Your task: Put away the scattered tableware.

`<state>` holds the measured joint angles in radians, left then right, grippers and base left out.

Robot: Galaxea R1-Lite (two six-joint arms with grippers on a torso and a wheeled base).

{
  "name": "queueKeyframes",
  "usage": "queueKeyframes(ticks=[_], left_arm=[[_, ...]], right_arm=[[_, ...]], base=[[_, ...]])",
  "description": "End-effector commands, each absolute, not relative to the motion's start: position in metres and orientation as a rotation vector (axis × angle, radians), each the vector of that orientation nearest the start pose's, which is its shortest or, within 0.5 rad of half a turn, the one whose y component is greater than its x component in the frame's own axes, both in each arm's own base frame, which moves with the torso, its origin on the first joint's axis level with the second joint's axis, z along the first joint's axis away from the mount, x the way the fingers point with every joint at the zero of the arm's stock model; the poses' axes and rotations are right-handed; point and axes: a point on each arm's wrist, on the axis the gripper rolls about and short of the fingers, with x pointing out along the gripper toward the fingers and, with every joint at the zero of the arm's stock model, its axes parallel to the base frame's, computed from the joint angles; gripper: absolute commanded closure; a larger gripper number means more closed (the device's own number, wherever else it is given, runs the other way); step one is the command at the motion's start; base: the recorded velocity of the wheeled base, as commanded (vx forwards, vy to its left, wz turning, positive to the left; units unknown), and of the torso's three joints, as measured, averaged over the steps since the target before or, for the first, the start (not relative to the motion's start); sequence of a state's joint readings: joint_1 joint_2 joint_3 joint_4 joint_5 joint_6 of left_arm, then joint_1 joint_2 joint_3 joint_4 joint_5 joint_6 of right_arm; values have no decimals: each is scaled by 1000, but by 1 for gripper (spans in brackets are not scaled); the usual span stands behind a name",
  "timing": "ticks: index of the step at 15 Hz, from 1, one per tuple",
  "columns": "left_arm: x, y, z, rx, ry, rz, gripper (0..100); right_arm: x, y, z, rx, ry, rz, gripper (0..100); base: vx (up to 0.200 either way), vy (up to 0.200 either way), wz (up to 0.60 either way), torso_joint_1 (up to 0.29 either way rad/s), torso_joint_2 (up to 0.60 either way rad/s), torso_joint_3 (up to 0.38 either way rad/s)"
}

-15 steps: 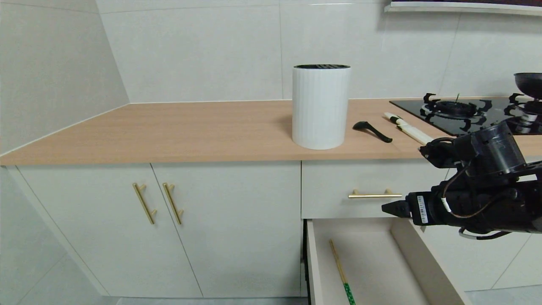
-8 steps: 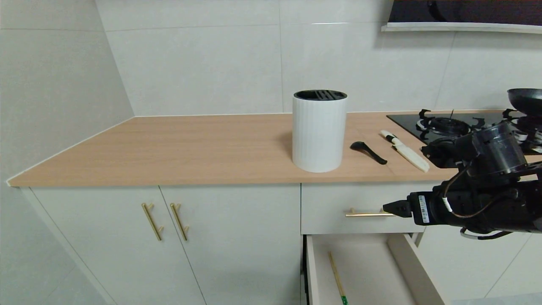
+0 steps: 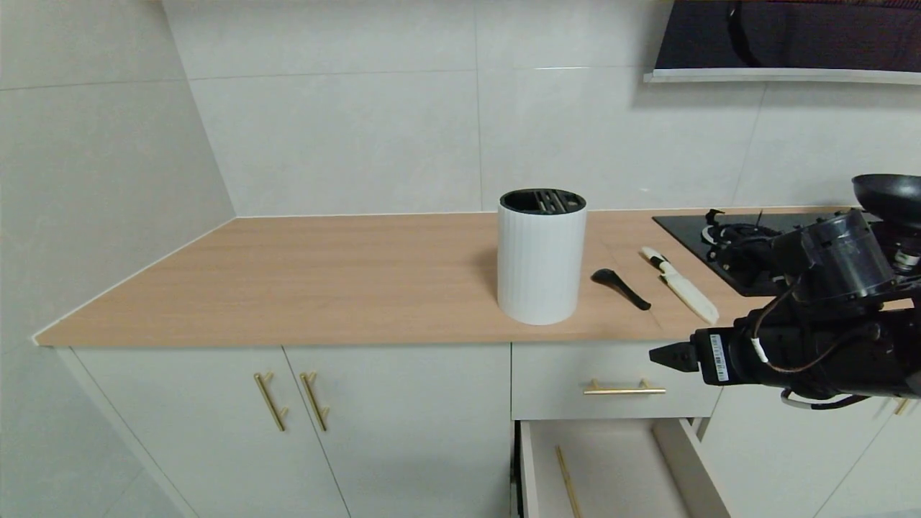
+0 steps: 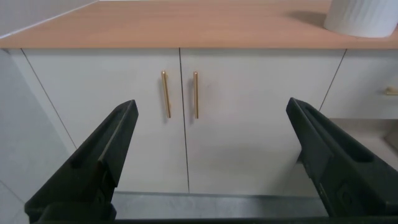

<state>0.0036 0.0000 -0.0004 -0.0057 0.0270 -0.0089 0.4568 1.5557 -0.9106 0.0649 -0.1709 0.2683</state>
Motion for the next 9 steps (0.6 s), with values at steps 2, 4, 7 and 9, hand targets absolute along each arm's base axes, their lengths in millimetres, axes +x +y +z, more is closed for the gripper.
queueKeyframes(ticks=[2, 4, 7, 9], left_arm=[[-23, 1, 76, -9, -6, 32, 0], [-23, 1, 76, -9, -6, 31, 0], [-23, 1, 76, -9, -6, 31, 0], [-23, 1, 76, -9, -6, 32, 0]], right_arm=[[237, 111, 191, 46, 632, 147, 0], [257, 109, 200, 88, 517, 133, 0], [301, 92, 202, 50, 440, 128, 0], [332, 81, 204, 36, 399, 112, 0]], base=[[0, 0, 0, 18, -38, -25], [0, 0, 0, 0, 0, 0], [0, 0, 0, 0, 0, 0], [0, 0, 0, 0, 0, 0]])
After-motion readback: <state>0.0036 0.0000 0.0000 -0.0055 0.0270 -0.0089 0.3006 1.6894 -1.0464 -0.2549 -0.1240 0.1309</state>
